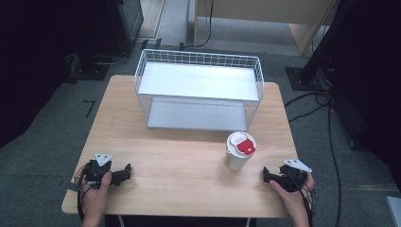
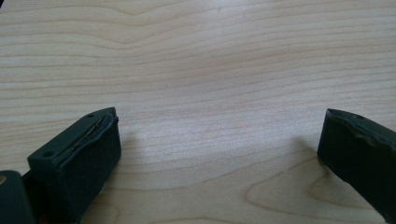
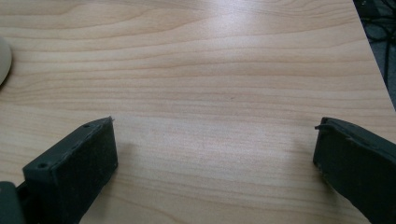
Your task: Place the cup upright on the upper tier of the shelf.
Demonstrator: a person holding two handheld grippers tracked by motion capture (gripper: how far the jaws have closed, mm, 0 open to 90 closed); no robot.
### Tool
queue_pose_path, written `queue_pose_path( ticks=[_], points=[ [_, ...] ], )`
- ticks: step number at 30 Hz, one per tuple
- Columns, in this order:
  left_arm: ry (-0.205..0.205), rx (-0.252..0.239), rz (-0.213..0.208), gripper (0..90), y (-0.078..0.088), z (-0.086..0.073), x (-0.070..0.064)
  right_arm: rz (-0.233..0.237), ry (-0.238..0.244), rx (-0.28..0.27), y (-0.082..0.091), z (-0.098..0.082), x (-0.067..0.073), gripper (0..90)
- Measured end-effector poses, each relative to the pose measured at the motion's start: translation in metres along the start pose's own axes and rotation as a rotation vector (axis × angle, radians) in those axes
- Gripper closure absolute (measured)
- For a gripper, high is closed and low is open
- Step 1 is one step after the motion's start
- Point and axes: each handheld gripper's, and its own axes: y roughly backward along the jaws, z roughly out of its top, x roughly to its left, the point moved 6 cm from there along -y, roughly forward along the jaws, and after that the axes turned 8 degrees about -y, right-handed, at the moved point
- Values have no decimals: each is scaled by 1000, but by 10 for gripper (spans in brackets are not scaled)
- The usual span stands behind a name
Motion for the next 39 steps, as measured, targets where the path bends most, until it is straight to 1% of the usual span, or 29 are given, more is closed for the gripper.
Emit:
queue_pose_path(
  ticks=[5, 6, 8, 9, 11, 12, 13, 15, 16, 18, 19, 20, 21, 24, 26, 30, 32, 36, 38, 39],
  points=[
    [0, 0, 0, 0, 0, 0, 0, 5, 6, 9, -1, 1, 2, 0],
    [0, 0, 0, 0, 0, 0, 0, 14, 17, 18, 0, 1, 5, 0],
    [-2, 2, 2, 0, 0, 0, 0, 14, 21, 15, 0, 1, 7, 0],
    [-2, 3, 2, 0, 0, 0, 0, 29, 37, 11, 1, 1, 14, 0],
    [-2, 2, 2, 0, 0, 0, 0, 34, 42, 12, 1, 1, 17, 0],
    [-2, 2, 1, 0, 0, 0, 0, 38, 51, 5, 1, 2, 20, 0],
    [0, 0, 0, 0, 0, 0, 0, 54, 59, -3, 2, 3, 29, 0],
    [1, -1, -1, 0, 0, 0, 0, 62, 61, -1, 2, 3, 31, 0],
    [2, -2, -1, 0, 0, 0, 0, 76, 70, -3, 2, 3, 39, 0],
    [1, -1, -1, 0, 0, 0, 0, 92, 74, 0, 2, 2, 45, 0],
    [1, -1, -1, 0, 0, 0, 0, 92, 74, 0, 2, 2, 45, 0],
    [1, 0, 0, 0, 0, 0, 0, 104, 81, 1, 2, 1, 50, 0],
    [1, 0, 0, 0, 0, 0, 0, 104, 81, 1, 2, 1, 50, 0],
    [0, 0, 0, 0, 0, 0, 0, 117, 100, 4, 2, 0, 58, 0],
    [0, 0, 0, 0, 0, 0, 0, 134, 117, 0, 3, -1, 63, 0],
    [0, 0, 0, 0, 0, 0, 0, 160, 132, -12, 5, -1, 72, 0],
    [0, 0, 0, 0, 0, 0, 0, 160, 135, -11, 5, -1, 73, 0],
    [0, 0, 0, 0, 0, 0, 0, 174, 154, -4, 5, -3, 79, 0],
    [1, 0, 0, 0, 0, 0, 0, 176, 150, 0, 5, -4, 81, 0],
    [1, 0, 0, 0, 0, 0, 0, 180, 161, -4, 5, -4, 82, 0]
  ],
)
